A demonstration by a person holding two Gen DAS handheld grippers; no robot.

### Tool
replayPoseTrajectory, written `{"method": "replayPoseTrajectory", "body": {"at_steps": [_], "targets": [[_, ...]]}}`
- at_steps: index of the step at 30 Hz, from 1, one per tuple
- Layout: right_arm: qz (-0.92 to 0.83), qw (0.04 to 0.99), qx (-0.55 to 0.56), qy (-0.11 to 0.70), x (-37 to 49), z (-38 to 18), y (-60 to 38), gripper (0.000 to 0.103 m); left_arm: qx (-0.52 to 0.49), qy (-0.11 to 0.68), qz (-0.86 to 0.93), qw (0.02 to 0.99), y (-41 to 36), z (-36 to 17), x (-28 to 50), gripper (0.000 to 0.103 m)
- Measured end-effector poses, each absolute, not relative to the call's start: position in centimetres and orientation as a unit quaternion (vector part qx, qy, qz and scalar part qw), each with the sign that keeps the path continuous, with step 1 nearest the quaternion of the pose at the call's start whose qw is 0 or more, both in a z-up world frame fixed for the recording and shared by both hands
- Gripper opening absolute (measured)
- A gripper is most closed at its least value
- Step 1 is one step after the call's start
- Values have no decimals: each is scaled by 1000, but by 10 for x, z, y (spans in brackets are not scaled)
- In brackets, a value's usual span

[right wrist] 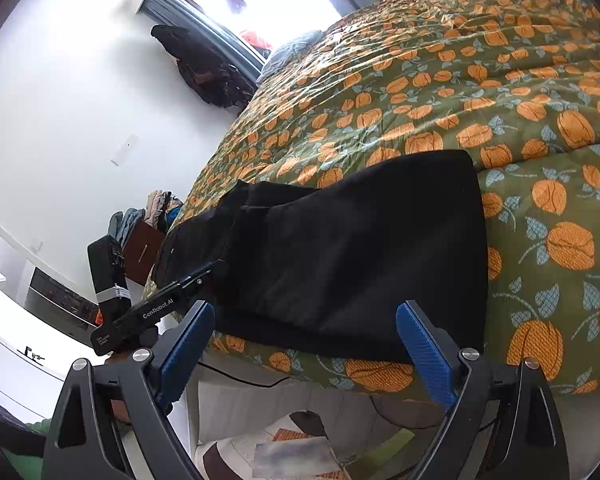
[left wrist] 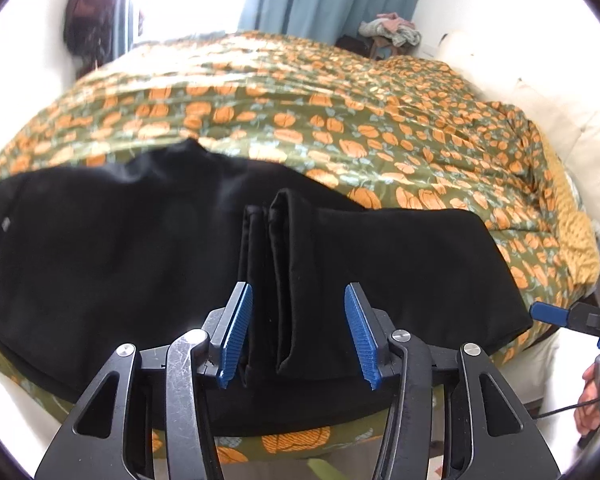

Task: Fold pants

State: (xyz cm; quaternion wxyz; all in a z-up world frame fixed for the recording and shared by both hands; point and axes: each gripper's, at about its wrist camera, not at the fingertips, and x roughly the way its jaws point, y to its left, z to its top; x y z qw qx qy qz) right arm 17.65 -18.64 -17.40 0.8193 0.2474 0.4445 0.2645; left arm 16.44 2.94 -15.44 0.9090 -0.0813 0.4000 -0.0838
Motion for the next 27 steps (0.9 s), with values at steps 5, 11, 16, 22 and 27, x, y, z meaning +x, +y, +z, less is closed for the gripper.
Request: {"method": "replayPoseTrajectory", "body": {"at_steps": [5, 11, 16, 22, 27], "targets": [[265, 815, 251, 451, 178, -182, -177, 92, -55, 426, -101, 897, 20, -167, 170, 44], [269, 820, 246, 441, 177, -176, -176, 92, -79, 453, -93, 883, 27, -179, 173, 5], [252, 837, 249, 418, 170, -170, -186, 92, -109, 429, -61, 895, 50, -160, 158, 3], [264, 849, 236, 392, 182, -150, -188, 92, -89, 464, -43, 880, 49, -185, 168, 4], [290, 753, 267, 527, 229, -219, -156, 92, -64, 464, -47, 882, 44, -187, 168, 6]]}}
